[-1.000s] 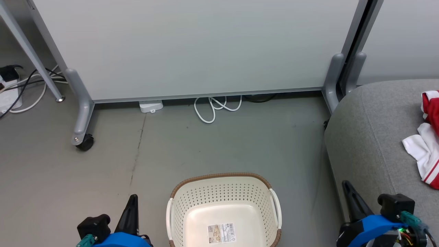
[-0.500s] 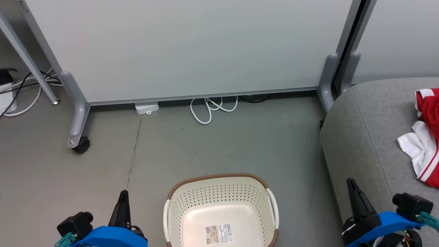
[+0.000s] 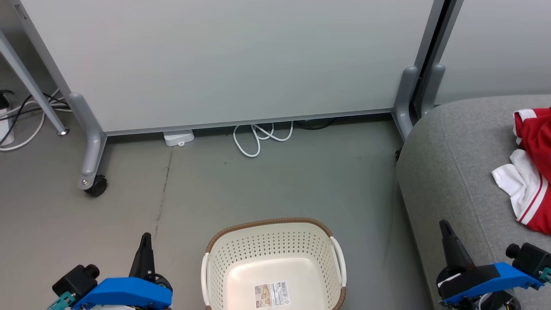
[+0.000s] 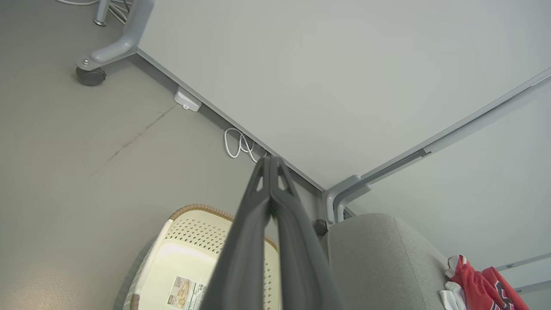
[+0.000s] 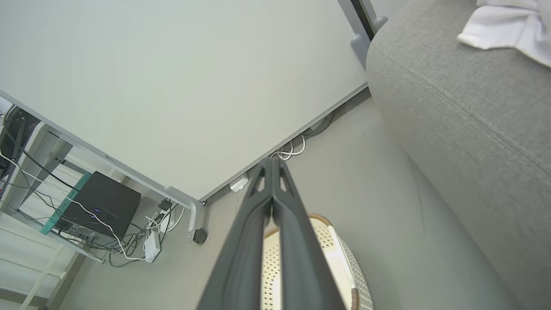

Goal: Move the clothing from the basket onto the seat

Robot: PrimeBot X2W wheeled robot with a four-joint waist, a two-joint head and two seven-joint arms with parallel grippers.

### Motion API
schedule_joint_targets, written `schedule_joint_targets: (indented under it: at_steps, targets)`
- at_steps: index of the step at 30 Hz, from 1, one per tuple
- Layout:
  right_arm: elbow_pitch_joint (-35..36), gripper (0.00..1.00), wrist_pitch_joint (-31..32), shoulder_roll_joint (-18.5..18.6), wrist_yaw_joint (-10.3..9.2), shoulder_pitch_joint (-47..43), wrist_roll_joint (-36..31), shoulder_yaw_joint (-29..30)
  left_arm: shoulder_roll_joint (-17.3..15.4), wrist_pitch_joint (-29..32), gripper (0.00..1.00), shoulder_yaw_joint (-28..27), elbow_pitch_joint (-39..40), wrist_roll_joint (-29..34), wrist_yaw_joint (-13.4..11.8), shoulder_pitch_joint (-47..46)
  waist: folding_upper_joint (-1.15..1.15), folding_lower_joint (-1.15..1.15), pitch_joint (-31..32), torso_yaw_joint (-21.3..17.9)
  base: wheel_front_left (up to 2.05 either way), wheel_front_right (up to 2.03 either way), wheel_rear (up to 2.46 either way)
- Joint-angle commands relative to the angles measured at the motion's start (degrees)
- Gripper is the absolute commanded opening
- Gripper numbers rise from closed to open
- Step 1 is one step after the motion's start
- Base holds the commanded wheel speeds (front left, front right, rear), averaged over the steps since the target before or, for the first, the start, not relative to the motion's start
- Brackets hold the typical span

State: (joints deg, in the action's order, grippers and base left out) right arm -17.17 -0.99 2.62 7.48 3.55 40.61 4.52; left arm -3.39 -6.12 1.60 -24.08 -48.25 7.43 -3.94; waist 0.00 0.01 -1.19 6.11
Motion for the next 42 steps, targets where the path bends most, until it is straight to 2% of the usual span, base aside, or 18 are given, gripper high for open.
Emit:
schedule_joint_targets:
  at_steps: [1,18,42]
  targets:
    - [1.0,0.00,0.3,0.2,0.01,1.5,1.8,0.2,-0.1,0.3,0.00,-0.6,1.1,-1.4,0.0,-1.6,0.00,0.00,0.0,-0.1,0.00,0.00,0.00]
    - [1.7,0.00,2.2,0.3,0.02,1.9,14.7,0.7,0.0,3.6,0.00,-2.6,3.5,-12.4,0.0,-1.9,0.00,0.00,0.2,-1.2,0.00,0.00,0.00]
    - [2.3,0.00,4.4,0.3,0.02,2.5,29.6,1.3,0.2,7.3,0.00,-4.9,6.3,-25.1,0.1,-2.3,0.00,0.00,0.5,-2.8,0.00,0.00,0.00]
